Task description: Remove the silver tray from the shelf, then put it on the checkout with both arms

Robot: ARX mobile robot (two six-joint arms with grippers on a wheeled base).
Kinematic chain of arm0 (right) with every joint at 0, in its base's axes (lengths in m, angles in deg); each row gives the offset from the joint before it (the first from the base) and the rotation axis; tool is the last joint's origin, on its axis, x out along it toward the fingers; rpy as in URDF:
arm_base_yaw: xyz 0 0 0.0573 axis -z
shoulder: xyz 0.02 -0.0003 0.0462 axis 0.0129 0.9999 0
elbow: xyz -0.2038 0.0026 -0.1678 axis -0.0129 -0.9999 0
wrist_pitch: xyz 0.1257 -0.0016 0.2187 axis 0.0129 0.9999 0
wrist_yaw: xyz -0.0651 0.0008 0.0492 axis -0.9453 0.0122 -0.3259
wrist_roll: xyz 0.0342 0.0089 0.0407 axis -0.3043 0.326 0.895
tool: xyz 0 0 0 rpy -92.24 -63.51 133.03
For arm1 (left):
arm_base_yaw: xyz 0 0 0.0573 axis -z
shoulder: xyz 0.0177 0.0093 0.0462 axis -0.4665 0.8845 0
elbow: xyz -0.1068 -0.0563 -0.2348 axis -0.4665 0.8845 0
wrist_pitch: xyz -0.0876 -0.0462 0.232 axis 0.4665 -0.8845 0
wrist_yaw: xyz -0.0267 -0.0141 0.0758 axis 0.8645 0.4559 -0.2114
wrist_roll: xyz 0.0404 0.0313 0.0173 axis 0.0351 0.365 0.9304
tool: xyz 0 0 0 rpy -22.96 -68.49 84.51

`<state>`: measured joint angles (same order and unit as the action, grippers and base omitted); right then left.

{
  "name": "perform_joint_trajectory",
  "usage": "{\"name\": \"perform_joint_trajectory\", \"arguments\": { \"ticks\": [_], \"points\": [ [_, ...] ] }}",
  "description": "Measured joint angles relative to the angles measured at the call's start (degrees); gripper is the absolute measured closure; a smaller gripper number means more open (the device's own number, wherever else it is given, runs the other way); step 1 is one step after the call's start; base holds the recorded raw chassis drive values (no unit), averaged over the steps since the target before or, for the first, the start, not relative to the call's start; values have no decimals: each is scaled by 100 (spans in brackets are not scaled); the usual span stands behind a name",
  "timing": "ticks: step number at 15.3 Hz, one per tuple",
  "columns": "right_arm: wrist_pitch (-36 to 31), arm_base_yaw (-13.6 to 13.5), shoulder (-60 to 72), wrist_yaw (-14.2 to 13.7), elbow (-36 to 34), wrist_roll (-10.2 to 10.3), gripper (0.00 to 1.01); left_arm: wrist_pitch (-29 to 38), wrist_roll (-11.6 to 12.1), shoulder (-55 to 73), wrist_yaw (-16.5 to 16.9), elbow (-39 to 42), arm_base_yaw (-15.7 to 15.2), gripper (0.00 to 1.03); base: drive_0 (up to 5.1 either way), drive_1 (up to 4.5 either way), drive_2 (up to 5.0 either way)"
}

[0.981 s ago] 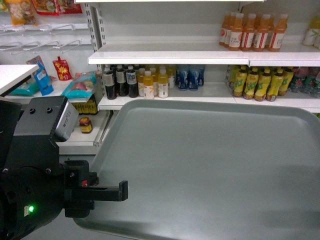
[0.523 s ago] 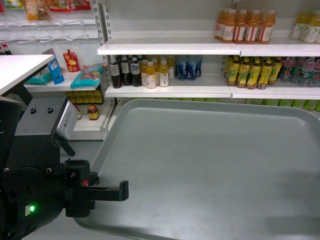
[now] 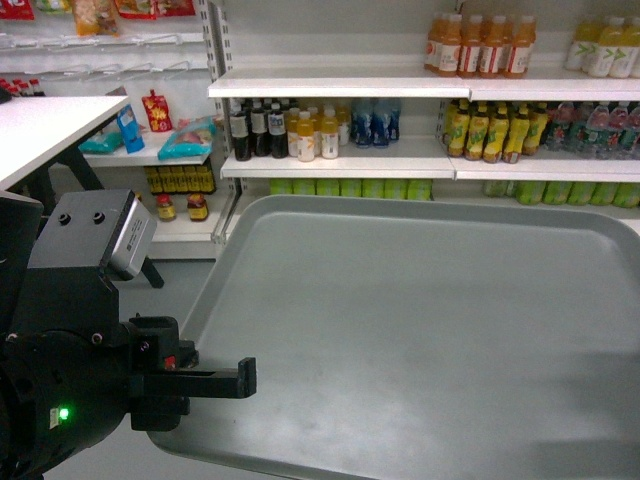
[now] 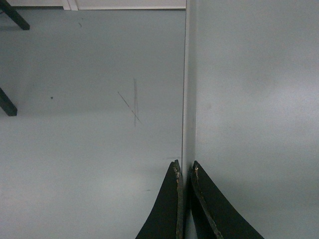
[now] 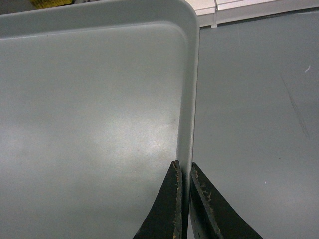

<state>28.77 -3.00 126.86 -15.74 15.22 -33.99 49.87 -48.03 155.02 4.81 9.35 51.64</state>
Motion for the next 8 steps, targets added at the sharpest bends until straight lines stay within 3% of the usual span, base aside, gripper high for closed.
{"name": "perform_joint_trajectory", "arguments": {
  "ticks": [4,7,8],
  "points": [
    [26,0,-13,-2,0,0,98,-11,-2,-11,-2,7,0,100,9,-397,415],
    [13,0,-13,-2,0,0,98,-15,-2,-9,-2,7,0,100,0,0,0],
    [2,2,-11,-2,0,0,98,20,-4,-9,-2,4,2,100,-491,240,240]
  ]
}}
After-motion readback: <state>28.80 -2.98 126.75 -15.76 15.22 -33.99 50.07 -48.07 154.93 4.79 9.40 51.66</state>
